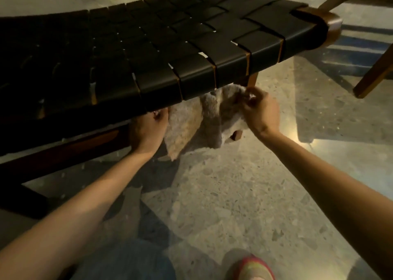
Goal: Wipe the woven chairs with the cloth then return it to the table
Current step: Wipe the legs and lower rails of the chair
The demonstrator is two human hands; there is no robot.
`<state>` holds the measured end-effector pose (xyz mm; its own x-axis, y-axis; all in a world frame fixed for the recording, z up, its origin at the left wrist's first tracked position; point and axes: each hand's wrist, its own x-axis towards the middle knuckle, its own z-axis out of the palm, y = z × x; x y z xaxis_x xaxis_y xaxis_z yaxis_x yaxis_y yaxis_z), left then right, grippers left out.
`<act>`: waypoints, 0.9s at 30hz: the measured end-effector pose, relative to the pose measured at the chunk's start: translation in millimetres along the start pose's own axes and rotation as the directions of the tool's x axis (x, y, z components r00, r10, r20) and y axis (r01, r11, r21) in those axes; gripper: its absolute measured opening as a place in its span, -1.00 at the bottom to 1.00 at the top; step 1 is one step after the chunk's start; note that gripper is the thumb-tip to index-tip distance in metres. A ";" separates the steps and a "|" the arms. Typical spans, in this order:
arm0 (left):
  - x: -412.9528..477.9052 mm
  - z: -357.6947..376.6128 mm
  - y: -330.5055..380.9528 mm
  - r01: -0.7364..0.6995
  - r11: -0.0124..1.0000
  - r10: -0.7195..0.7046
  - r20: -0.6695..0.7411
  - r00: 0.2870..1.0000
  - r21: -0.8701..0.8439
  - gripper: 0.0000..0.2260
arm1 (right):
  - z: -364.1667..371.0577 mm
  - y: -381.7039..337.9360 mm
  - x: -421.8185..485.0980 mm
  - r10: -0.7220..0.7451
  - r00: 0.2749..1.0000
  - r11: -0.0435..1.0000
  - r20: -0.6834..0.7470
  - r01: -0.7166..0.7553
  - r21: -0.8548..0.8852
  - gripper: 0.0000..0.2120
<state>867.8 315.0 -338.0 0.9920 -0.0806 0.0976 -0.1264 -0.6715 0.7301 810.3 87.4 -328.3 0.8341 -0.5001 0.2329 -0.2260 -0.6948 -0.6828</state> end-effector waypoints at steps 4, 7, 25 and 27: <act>5.4 -6.4 9.8 0.345 0.822 -0.302 0.168 0.939 -0.453 -0.78 | 17.1 -11.1 6.6 0.113 0.993 0.960 -0.037 -0.100 0.261 -0.71; -9.2 3.2 18.5 0.143 0.936 -0.128 0.065 0.990 -0.323 -0.84 | 26.5 -10.1 2.8 -0.074 0.997 0.995 0.036 0.071 0.070 -0.45; -3.1 19.4 -39.1 -0.464 0.374 0.531 0.224 0.817 0.803 -0.45 | 69.8 -6.8 1.0 -0.452 0.767 0.610 0.456 0.639 -0.469 -0.50; -6.4 -5.4 -65.3 -0.444 0.367 0.534 0.206 0.820 0.817 -0.46 | 88.7 -27.2 -11.8 -0.474 0.731 0.598 0.491 0.676 -0.429 -0.50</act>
<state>869.7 363.3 -382.7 0.7470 -0.5766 0.3309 -0.4816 -0.8124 -0.3286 851.2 158.0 -373.9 0.9638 0.2174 0.1541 0.2128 -0.9760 0.0463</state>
